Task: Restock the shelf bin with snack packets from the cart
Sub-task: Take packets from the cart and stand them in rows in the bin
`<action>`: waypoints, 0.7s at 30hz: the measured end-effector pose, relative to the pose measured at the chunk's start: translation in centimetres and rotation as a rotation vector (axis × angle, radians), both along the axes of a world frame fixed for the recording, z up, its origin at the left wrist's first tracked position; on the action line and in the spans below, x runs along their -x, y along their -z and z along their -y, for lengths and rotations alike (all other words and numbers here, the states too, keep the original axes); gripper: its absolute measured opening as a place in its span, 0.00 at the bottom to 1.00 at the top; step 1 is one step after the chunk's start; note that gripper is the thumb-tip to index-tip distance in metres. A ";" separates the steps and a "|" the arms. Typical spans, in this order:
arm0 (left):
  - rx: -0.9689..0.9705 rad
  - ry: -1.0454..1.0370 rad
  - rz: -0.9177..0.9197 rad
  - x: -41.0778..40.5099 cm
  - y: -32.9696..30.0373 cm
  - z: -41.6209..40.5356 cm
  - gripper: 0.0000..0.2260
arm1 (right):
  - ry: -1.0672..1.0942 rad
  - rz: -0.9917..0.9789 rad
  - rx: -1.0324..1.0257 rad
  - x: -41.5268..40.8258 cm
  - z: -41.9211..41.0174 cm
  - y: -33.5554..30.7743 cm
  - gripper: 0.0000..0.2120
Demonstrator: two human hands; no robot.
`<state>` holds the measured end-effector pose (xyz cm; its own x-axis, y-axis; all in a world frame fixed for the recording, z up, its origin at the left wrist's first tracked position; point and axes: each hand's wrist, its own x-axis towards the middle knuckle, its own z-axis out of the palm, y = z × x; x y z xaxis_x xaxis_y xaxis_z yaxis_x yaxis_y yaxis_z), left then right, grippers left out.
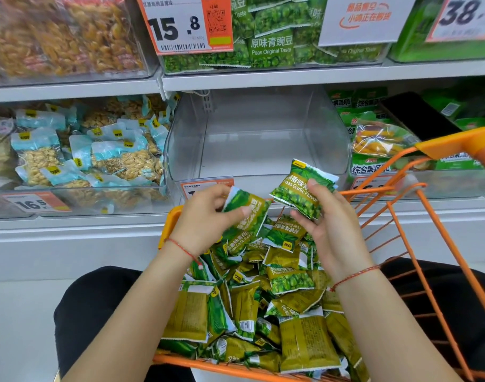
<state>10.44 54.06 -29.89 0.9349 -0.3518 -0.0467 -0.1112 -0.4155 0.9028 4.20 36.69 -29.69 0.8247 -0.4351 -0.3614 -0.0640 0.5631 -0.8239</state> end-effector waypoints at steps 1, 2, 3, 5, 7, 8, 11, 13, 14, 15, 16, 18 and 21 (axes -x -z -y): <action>0.158 -0.026 -0.107 0.0 -0.5 0.0 0.08 | 0.023 -0.008 0.015 0.0 0.0 0.0 0.31; 0.276 -0.043 -0.193 0.0 -1.0 0.0 0.09 | 0.034 -0.015 0.027 0.1 -0.1 -0.1 0.32; 0.361 -0.051 -0.258 -0.1 -1.4 0.0 0.10 | 0.041 -0.018 0.036 0.1 -0.2 -0.2 0.33; 0.460 -0.059 -0.331 -0.2 -1.9 0.1 0.11 | 0.045 -0.022 0.042 0.1 -0.3 -0.2 0.34; 0.476 -0.082 -0.338 -0.1 -2.0 0.2 0.10 | 0.030 -0.026 0.050 0.1 -0.3 -0.2 0.36; 0.474 -0.091 -0.330 0.0 -2.0 0.4 0.10 | 0.017 -0.025 0.058 0.1 -0.4 -0.2 0.36; 0.526 -0.099 -0.324 0.1 -2.1 0.7 0.10 | -0.020 -0.020 0.067 0.2 -0.2 0.0 0.37; 0.582 -0.074 -0.350 0.0 -2.4 0.8 0.10 | -0.055 -0.019 0.050 0.2 -0.2 0.0 0.37; 0.588 -0.053 -0.359 0.0 -2.7 0.9 0.11 | -0.081 -0.020 0.046 0.1 -0.2 0.1 0.37; 0.573 -0.035 -0.361 -0.1 -2.9 1.1 0.13 | -0.114 -0.024 0.039 0.1 -0.2 0.2 0.37; 0.534 -0.013 -0.352 -0.2 -3.1 1.4 0.16 | -0.150 -0.021 0.026 0.1 -0.3 0.2 0.35; 0.401 0.024 -0.311 -0.5 -3.4 2.0 0.18 | -0.210 -0.009 0.002 0.1 -0.4 0.2 0.27; 0.198 0.073 -0.196 -1.1 -3.8 2.6 0.10 | -0.238 -0.005 -0.068 0.2 -0.6 0.1 0.29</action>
